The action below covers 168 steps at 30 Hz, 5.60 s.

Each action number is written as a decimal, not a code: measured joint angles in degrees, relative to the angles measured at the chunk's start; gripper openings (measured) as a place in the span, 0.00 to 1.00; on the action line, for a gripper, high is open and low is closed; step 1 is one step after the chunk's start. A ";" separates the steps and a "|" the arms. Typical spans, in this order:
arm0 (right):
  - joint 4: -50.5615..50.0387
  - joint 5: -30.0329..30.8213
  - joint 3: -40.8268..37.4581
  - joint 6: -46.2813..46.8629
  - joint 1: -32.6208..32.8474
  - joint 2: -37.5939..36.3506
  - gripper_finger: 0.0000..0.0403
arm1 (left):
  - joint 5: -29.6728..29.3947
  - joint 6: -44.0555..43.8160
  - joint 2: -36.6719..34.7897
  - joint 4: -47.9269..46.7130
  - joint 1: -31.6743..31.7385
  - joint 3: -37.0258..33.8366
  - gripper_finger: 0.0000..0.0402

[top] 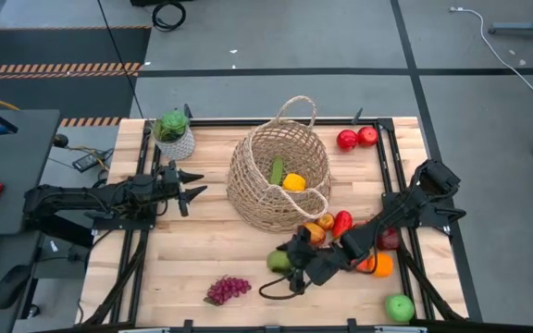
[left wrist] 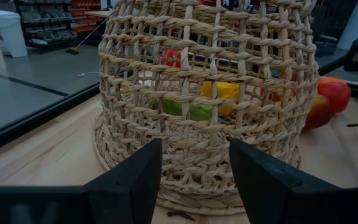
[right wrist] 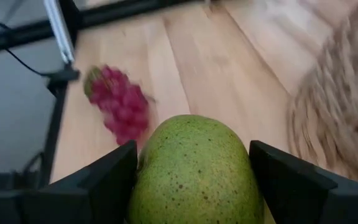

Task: Build produce basket
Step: Put the green pear into the brown basket

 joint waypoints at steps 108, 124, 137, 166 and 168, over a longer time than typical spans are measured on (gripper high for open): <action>-0.10 17.79 0.00 -87.90 -25.65 -29.07 0.77 | 0.01 0.00 0.01 0.00 0.01 0.00 0.48; -7.14 18.80 -0.02 -38.55 -30.24 -29.05 0.77 | -0.01 -0.01 0.00 -0.01 0.00 0.02 0.49; -11.30 -8.14 -0.02 3.02 -35.47 -29.16 0.77 | -0.01 -0.02 -0.01 0.00 0.00 0.00 0.48; -11.00 -39.30 -0.02 22.88 -49.17 -29.00 0.77 | 0.01 0.00 -0.01 0.00 0.02 0.00 0.49; -11.00 -39.49 -0.01 23.58 -49.15 -28.37 0.77 | 0.00 -0.02 -0.01 -0.02 0.01 0.02 0.48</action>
